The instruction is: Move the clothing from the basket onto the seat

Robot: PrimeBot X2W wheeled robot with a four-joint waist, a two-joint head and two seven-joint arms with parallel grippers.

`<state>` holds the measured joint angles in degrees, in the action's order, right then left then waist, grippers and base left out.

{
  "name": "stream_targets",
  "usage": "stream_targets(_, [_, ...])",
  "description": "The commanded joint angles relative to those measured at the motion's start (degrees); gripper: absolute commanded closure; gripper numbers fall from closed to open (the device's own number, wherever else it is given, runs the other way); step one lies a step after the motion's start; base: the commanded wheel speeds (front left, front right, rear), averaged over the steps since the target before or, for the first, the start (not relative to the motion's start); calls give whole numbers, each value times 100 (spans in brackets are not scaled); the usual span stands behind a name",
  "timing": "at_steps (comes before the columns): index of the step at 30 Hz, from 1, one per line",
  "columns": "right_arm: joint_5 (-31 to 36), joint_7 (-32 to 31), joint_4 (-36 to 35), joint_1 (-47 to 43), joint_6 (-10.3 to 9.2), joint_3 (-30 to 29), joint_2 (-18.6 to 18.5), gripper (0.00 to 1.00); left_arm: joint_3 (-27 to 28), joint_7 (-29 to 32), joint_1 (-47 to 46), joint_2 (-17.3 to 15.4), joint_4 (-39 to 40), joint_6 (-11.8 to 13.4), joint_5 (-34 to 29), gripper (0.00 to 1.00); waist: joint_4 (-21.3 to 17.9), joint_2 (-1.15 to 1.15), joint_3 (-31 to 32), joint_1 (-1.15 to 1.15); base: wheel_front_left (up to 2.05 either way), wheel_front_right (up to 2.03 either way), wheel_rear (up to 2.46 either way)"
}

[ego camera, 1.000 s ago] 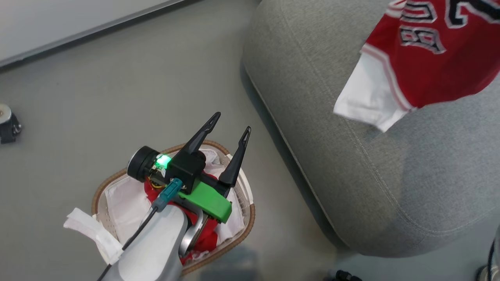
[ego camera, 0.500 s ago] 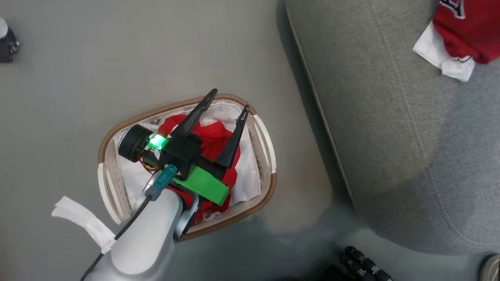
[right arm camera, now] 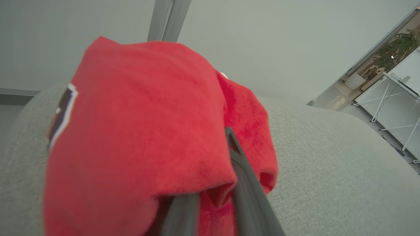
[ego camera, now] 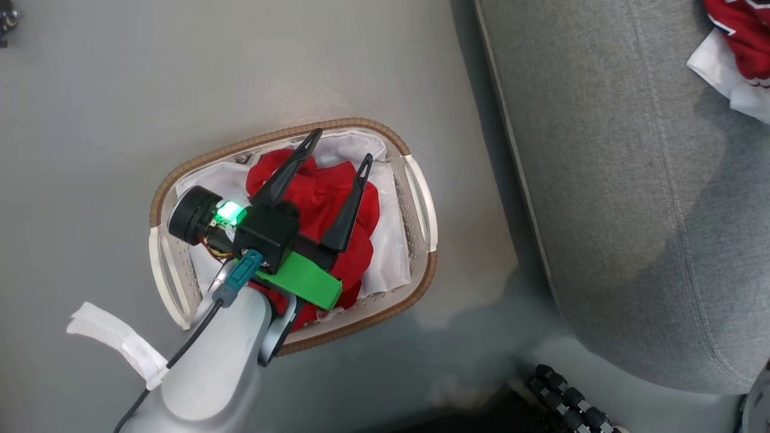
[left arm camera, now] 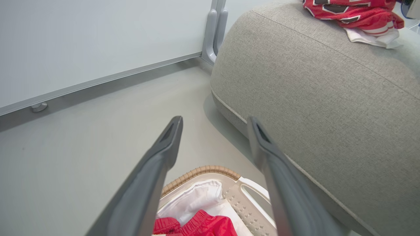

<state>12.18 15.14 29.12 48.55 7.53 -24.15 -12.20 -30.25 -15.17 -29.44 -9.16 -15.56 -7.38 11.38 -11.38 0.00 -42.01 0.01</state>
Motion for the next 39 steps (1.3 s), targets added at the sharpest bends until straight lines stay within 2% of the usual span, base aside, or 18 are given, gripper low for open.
stream_targets(1, [15, 2, -55, -145, -8, 3, 1, 0, 9, 3, -2, -27, -20, -19, -6, 0, -57, 0, 78, -1, 0, 0, 0])
stream_targets(14, [-141, 2, -529, -1214, -8, 291, 12, 0, 303, 3, 210, 158, 75, -19, 160, 0, -22, 0, 889, -1, 0, 0, 0])
stream_targets(26, [-152, 2, -844, -1639, -8, 771, 26, 0, 924, 3, 859, 418, -9, -19, 380, 0, 442, 0, 2264, -1, 0, 0, 0])
stream_targets(30, [-206, 2, -851, -1750, -8, 1039, 145, 0, 1241, 3, 1182, 494, -52, -19, 431, 0, 647, 0, 2672, -1, 0, 0, 0])
stream_targets(39, [-481, 2, -894, -2368, -8, 1587, 683, 0, 2157, 3, 1984, 594, -37, -7, 392, 0, 987, 0, 3241, -1, 0, 0, 0])
